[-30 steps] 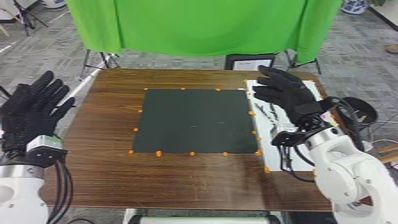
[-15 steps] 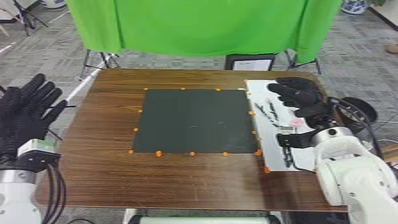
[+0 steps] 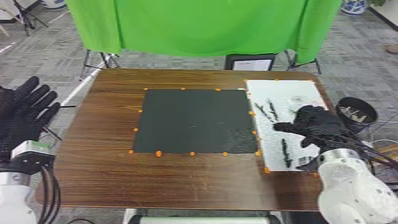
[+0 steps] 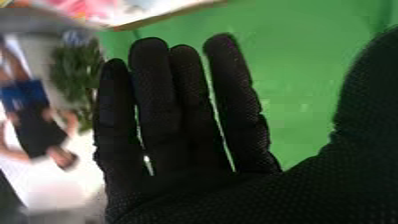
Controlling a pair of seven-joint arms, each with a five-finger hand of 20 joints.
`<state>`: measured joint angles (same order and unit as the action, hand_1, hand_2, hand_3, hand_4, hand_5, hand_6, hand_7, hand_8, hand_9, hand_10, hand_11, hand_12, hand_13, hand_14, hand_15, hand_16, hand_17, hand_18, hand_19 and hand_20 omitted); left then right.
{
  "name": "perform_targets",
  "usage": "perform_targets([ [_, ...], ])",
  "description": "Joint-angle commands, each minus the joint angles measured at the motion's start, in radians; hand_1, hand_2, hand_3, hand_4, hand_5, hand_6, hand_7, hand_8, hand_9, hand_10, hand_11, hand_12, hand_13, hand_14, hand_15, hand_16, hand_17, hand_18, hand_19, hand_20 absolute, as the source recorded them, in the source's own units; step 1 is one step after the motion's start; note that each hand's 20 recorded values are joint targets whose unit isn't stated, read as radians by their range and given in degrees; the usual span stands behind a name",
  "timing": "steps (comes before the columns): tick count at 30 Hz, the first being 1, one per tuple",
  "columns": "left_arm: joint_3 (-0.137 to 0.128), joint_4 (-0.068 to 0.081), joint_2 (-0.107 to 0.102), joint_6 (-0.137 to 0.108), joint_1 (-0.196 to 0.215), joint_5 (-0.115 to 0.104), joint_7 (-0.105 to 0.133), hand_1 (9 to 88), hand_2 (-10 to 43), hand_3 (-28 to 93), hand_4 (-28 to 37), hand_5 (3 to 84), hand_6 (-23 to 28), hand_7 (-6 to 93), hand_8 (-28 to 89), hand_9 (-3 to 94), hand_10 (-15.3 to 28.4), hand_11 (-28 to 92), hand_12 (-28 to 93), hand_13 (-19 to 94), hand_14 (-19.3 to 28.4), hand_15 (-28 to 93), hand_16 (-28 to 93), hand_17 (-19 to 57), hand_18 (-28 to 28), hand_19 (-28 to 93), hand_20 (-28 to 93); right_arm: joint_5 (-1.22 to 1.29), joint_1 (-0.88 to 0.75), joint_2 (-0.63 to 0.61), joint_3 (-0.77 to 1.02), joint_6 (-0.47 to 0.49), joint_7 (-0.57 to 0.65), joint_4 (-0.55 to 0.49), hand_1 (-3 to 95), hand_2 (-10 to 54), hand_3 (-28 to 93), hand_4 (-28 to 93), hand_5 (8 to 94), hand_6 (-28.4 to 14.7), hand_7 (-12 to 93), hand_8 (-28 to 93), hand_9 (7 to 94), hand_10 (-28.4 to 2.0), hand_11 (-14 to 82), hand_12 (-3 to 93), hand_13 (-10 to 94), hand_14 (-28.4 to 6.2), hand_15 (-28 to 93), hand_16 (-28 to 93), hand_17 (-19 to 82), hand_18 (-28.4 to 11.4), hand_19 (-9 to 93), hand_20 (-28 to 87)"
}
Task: Arrange flowers
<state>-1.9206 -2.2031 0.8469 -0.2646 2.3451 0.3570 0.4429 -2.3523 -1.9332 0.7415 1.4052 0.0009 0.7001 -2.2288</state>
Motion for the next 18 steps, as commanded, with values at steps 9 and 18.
perform_targets([
  [9,0.003,-0.016,0.002,-0.021,0.035,-0.018,0.016,24.8,7.8,73,-28.3,39.4,10.2,9.8,-7,31.3,17.1,16,14,18,16.2,28,-4,-7.3,14.9,34,8,0.078,0.157,0.031,-0.107,0.481,0.187,-0.008,11.5,-4.9,65,-26,67.1,-5.9,29,-9,64.4,-20.6,43.5,33.9,53,-22.1,65,28,24,-27.4,78,39],
  [18,0.005,-0.011,0.016,-0.029,0.031,0.008,0.001,24.8,8.0,73,-28.3,39.7,10.3,10.0,-7,31.7,17.3,16,14,18,16.4,29,-4,-7.2,14.9,34,8,0.122,0.17,0.05,-0.119,0.583,0.23,0.023,13.9,-2.6,65,-24,68.5,-6.8,19,-8,68.3,-20.8,32.1,29.6,53,-21.7,62,29,24,-28.0,77,39],
])
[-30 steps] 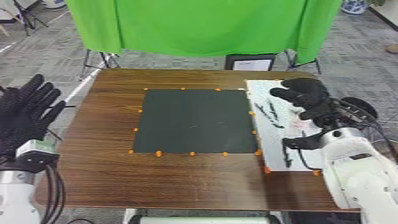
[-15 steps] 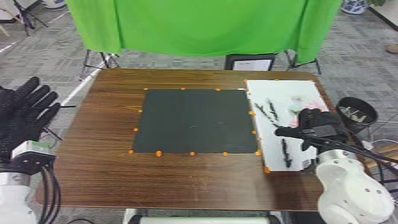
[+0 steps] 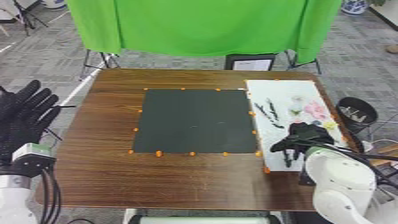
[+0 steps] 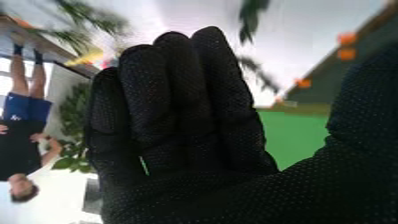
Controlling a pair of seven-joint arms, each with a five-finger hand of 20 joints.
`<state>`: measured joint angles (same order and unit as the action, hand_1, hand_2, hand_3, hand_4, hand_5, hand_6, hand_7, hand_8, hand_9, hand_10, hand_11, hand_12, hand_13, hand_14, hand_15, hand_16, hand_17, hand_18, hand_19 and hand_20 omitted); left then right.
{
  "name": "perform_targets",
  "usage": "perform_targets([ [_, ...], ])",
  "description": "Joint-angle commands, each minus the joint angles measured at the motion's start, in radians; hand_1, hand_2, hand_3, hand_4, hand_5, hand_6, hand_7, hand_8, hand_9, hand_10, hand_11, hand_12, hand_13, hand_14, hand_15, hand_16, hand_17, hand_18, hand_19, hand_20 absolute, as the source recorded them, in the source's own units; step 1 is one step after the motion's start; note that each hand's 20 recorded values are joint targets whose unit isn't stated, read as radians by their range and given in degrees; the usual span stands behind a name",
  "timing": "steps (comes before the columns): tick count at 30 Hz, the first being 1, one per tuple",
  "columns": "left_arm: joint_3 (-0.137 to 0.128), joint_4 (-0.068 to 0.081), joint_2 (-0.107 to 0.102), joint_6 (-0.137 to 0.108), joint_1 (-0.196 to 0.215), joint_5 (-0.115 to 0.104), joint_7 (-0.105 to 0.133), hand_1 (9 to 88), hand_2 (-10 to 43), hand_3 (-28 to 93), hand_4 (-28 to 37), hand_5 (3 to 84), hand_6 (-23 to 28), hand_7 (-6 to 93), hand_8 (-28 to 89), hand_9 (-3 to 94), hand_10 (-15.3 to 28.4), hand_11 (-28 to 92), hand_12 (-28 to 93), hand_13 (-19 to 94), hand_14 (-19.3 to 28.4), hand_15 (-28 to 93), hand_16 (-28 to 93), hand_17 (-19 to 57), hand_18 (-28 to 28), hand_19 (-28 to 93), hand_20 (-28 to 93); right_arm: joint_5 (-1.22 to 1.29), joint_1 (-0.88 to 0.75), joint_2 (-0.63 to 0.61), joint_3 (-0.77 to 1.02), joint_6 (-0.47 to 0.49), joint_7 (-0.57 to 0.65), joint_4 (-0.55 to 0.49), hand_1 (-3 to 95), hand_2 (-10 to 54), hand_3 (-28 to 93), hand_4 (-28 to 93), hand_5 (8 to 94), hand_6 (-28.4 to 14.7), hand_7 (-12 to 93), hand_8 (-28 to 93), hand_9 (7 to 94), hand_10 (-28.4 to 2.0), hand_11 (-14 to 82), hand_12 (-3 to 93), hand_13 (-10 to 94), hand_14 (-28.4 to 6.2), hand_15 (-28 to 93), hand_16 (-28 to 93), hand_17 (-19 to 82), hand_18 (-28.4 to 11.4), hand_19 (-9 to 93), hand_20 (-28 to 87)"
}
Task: Arrange flowers
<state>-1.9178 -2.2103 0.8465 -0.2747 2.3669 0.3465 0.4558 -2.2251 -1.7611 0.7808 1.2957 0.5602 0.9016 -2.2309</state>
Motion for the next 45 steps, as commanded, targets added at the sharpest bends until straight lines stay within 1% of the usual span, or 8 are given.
perform_targets([
  [1,0.003,-0.003,0.016,-0.021,0.009,0.027,-0.013,24.8,8.0,73,-28.3,39.7,10.3,10.1,-7,31.7,17.2,16,14,18,16.4,29,-4,-7.2,14.9,34,8,0.01,-0.003,0.012,-0.01,0.021,0.034,0.029,14.4,-2.4,65,-24,68.4,-6.8,18,-8,68.3,-20.8,31.6,29.4,53,-21.7,62,29,24,-27.9,77,39],
  [5,0.003,-0.005,0.022,-0.019,0.007,0.026,-0.019,24.8,8.1,73,-28.3,39.8,10.3,10.2,-7,31.8,17.1,16,14,18,16.5,29,-4,-7.3,15.0,34,8,0.021,-0.008,0.026,-0.015,0.035,0.028,0.037,15.0,-2.2,65,-24,68.9,-6.5,18,-8,68.9,-20.4,31.4,29.3,54,-21.3,62,28,25,-27.9,77,39],
  [8,0.003,-0.004,0.023,-0.015,0.009,0.014,-0.013,24.9,8.1,73,-28.3,39.8,10.3,10.3,-7,31.8,17.2,16,14,19,16.5,29,-4,-7.3,15.0,34,8,0.072,0.003,0.048,-0.008,0.127,0.03,0.043,16.4,-2.8,66,-24,69.7,-6.3,19,-8,69.2,-20.3,31.6,29.6,54,-21.1,62,28,25,-27.8,77,39],
  [16,0.006,0.001,0.029,-0.01,0.003,0.019,-0.019,25.8,9.3,75,-28.1,39.9,10.3,10.5,-7,32.0,17.2,17,14,19,16.6,30,-5,-7.1,14.9,34,8,0.159,-0.005,0.083,-0.004,0.203,0.088,0.071,34.7,-2.9,73,-23,70.3,-5.2,20,-8,71.6,-18.4,29.5,27.9,58,-18.7,58,26,26,-27.1,77,38],
  [20,0.005,0.002,0.031,-0.011,0.003,0.016,-0.02,25.9,9.3,75,-28.2,39.9,10.3,10.5,-7,32.1,17.3,17,14,19,16.6,30,-5,-7.2,15.0,35,8,0.197,-0.017,0.107,-0.002,0.164,0.111,0.087,45.7,-6.9,71,-26,71.3,-4.8,26,12,73.5,-17.3,30.8,27.9,61,-16.9,57,26,29,-26.2,79,35],
  [23,0.008,0.004,0.03,-0.003,0.002,0.011,-0.018,26.6,9.6,75,-28.0,40.0,10.2,10.6,-7,32.2,17.3,17,14,19,16.6,30,-4,-7.2,15.0,35,7,0.188,-0.033,0.119,0.007,0.149,0.099,0.091,51.3,-5.6,70,-26,71.2,-3.7,31,17,75.2,-15.5,27.2,35.1,64,-15.0,56,27,32,-25.2,80,32],
  [29,0.013,0.005,0.028,-0.006,0.004,0.006,-0.02,26.6,9.6,75,-27.5,40.0,10.2,10.8,-7,32.2,17.2,18,14,19,16.6,30,-5,-7.2,15.0,35,7,0.108,-0.087,0.105,0.03,0.024,0.004,0.077,53.5,-5.3,72,-27,70.9,-3.0,36,18,78.0,-13.2,22.2,41.8,66,-13.1,54,31,34,-24.1,82,30],
  [45,0.023,0.022,0.024,0.011,-0.014,0.004,-0.029,26.2,9.4,74,-28.1,39.9,10.1,10.6,-7,32.3,17.1,18,13,19,16.8,31,-5,-7.4,15.2,35,7,-0.009,-0.188,0.028,0.059,-0.47,-0.074,0.037,35.8,-8.0,93,-16,72.9,-3.5,47,26,81.1,-16.1,34.7,38.3,69,-15.7,59,30,37,-22.9,85,33],
])
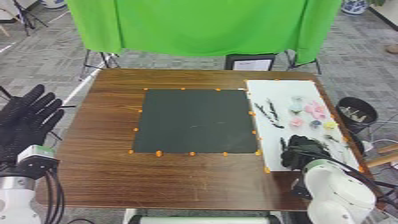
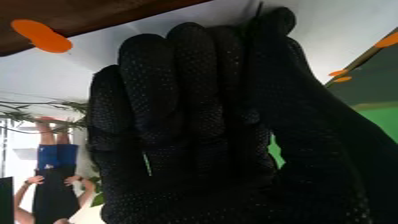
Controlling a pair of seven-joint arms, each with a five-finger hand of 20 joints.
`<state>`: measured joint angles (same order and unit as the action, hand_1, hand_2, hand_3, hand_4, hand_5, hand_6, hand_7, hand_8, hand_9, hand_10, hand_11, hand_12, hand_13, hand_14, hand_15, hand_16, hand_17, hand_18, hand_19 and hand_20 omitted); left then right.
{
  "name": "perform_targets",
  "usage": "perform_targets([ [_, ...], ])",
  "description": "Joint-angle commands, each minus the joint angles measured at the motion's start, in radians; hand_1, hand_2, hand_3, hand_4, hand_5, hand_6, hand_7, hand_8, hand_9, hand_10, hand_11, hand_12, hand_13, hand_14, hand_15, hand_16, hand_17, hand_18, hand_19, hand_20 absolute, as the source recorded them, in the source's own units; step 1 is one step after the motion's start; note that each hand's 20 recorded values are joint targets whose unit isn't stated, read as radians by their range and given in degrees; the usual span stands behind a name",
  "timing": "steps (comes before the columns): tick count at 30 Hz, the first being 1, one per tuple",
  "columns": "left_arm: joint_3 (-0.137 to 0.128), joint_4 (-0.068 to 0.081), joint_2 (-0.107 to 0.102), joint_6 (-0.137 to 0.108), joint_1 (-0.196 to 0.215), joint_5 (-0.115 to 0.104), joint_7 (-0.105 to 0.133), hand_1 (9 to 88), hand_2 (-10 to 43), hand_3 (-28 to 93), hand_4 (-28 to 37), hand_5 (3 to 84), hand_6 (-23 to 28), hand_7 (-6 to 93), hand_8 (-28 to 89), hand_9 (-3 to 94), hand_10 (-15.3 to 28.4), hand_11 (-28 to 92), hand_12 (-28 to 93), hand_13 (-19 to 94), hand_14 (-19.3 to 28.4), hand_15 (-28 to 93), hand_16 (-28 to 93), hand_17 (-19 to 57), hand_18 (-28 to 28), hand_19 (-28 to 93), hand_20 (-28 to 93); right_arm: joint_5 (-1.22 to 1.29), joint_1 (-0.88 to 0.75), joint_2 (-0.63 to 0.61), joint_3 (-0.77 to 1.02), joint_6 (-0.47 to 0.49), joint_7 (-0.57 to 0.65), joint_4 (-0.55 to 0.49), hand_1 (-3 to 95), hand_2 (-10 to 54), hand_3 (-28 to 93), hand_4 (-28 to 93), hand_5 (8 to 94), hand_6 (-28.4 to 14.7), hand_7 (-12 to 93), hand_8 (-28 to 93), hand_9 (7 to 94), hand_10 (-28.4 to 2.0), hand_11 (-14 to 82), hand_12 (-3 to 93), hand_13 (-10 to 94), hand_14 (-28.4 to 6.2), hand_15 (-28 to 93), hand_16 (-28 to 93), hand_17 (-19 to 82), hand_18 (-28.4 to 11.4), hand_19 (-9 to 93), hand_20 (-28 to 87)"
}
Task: Arrange flowers
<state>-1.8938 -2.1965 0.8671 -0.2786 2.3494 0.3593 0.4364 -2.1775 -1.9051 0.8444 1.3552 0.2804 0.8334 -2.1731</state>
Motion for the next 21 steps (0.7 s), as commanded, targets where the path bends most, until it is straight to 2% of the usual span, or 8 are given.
perform_targets([
  [1,-0.001,0.007,-0.001,0.013,0.007,-0.014,-0.005,26.2,9.4,74,-28.1,39.9,10.1,10.6,-7,32.3,17.2,18,13,19,16.8,31,-5,-7.4,15.2,35,7,-0.058,-0.049,-0.036,0.005,-0.202,-0.011,-0.028,35.7,-8.4,93,-15,73.1,-3.6,47,27,81.1,-16.1,34.6,38.8,69,-15.8,59,30,37,-23.0,85,33],
  [5,-0.002,0.008,-0.002,0.014,0.01,-0.017,-0.001,26.2,9.4,74,-28.0,39.9,10.1,10.6,-7,32.4,17.2,18,13,19,16.9,31,-5,-7.5,15.2,35,8,-0.059,-0.048,-0.049,0.003,-0.281,-0.013,-0.053,34.4,-9.2,93,-11,74.4,-3.7,46,27,82.4,-16.3,34.2,39.2,70,-15.8,60,30,37,-23.3,86,34],
  [8,0.0,0.008,-0.004,0.013,0.01,-0.02,0.001,26.2,9.4,74,-28.1,39.9,10.1,10.6,-7,32.5,17.1,18,13,20,16.8,31,-5,-7.4,15.2,35,7,-0.049,-0.017,-0.033,0.007,-0.122,0.046,-0.067,33.9,-8.1,93,-10,74.9,-3.8,46,28,82.6,-16.3,34.9,38.7,70,-16.0,60,31,38,-23.6,86,33],
  [11,0.006,0.009,-0.003,0.016,0.003,-0.019,-0.001,26.2,9.4,74,-28.1,39.9,10.2,10.7,-7,32.5,17.1,18,13,20,16.8,31,-5,-7.4,15.2,35,8,-0.009,-0.002,-0.024,-0.001,-0.091,0.111,-0.061,34.4,-2.9,90,-14,70.5,-2.3,51,25,79.8,-15.6,36.8,36.0,70,-15.3,59,30,38,-23.5,86,31],
  [12,0.007,0.009,-0.007,0.015,0.005,-0.021,0.002,26.2,9.4,74,-28.1,39.9,10.2,10.7,-7,32.5,17.1,18,13,20,16.7,31,-5,-7.4,15.2,35,8,0.005,0.011,-0.018,0.0,-0.007,0.137,-0.064,33.0,-1.9,83,-15,69.8,-2.4,50,22,78.8,-16.0,37.2,32.7,69,-15.5,59,29,38,-23.5,87,30],
  [13,0.005,0.008,-0.004,0.015,0.006,-0.019,-0.001,26.2,9.4,74,-28.0,39.9,10.1,10.7,-7,32.5,17.2,18,13,20,16.7,31,-5,-7.4,15.2,35,8,-0.003,0.017,-0.014,-0.004,0.045,0.154,-0.063,29.5,-0.7,81,-15,70.1,-3.5,46,11,77.5,-16.9,36.6,31.4,68,-15.9,58,28,38,-23.5,87,30],
  [15,0.003,0.007,-0.003,0.011,0.01,-0.026,0.006,26.1,9.4,74,-28.0,39.9,10.1,10.8,-7,32.5,17.2,18,13,20,16.7,31,-5,-7.4,15.2,35,8,-0.008,0.022,-0.013,-0.015,0.048,0.165,-0.056,23.8,-3.1,75,-16,69.9,-5.6,36,-6,74.2,-18.6,34.8,29.9,65,-17.0,57,27,37,-23.8,87,29],
  [21,0.0,0.008,0.0,0.01,0.009,-0.026,-0.001,26.2,9.3,74,-28.1,40.0,10.2,10.8,-7,32.5,17.3,18,13,20,16.8,31,-5,-7.4,15.2,35,8,0.0,0.03,-0.002,-0.02,0.082,0.167,-0.042,21.8,-8.4,70,-17,69.6,-7.5,24,-7,72.1,-19.5,33.4,29.4,63,-17.6,56,26,37,-24.3,87,29],
])
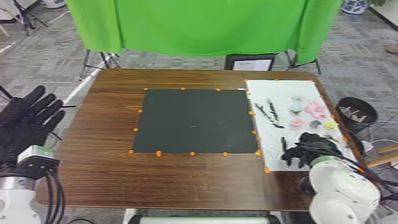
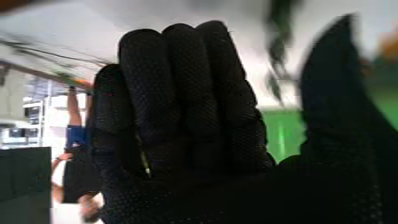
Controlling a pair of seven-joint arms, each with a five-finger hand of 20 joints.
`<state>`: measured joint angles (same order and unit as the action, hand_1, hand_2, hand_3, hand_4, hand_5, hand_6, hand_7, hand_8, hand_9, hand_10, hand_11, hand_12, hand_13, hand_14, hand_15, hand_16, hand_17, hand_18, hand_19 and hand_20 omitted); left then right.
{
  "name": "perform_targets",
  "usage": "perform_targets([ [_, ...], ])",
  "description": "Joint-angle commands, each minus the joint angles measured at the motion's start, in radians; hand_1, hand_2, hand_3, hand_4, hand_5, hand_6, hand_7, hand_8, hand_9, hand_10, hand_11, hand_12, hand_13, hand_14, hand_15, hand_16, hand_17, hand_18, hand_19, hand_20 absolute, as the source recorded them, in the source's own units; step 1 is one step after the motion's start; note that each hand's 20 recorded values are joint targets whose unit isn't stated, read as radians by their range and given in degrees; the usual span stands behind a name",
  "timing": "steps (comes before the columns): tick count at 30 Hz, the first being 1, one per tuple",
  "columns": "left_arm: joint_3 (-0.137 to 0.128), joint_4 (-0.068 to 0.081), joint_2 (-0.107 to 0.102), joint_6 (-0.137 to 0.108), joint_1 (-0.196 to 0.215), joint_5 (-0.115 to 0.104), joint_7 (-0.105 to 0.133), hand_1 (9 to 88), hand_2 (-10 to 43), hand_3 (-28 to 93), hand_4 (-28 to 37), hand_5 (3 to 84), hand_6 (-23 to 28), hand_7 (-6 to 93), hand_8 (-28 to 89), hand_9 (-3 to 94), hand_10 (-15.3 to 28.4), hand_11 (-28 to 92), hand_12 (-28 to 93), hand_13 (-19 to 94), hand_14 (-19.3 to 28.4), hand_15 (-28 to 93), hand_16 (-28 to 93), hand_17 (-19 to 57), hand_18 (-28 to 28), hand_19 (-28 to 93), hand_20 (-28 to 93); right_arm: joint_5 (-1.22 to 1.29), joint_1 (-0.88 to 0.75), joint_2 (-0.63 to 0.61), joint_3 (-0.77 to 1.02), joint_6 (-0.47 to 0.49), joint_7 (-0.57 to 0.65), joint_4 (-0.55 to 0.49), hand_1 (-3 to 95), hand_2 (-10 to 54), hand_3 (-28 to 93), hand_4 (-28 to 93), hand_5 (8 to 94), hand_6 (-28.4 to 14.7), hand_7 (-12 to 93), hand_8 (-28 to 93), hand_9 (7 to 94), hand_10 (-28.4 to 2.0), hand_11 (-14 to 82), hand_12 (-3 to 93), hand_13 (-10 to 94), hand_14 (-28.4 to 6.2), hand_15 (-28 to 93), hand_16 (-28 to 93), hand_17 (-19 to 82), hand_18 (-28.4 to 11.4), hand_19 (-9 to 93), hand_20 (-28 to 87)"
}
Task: Arrange flowers
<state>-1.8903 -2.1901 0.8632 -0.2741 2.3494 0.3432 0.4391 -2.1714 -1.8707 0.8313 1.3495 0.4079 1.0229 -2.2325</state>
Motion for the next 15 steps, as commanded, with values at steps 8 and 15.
perform_targets([
  [8,0.011,0.008,0.006,0.008,-0.008,-0.012,-0.02,26.1,9.3,74,-28.0,40.0,10.2,10.9,-7,32.5,17.3,18,13,20,16.8,31,-5,-7.4,15.2,35,8,-0.029,0.026,0.044,-0.075,-0.065,-0.075,0.073,34.2,-8.2,74,-21,72.1,-5.6,24,-8,74.7,-17.9,33.3,28.6,66,-15.8,55,25,38,-23.3,86,29],
  [15,0.012,0.013,0.003,0.017,-0.009,-0.01,-0.024,26.2,9.4,74,-28.1,40.0,10.2,10.9,-7,32.5,17.3,18,13,20,16.9,31,-5,-7.4,15.2,35,8,-0.032,0.021,0.07,-0.095,-0.043,-0.064,0.102,50.6,-9.5,71,-24,76.5,-4.9,21,10,80.7,-13.9,24.2,38.6,71,-13.3,51,28,41,-22.6,88,31],
])
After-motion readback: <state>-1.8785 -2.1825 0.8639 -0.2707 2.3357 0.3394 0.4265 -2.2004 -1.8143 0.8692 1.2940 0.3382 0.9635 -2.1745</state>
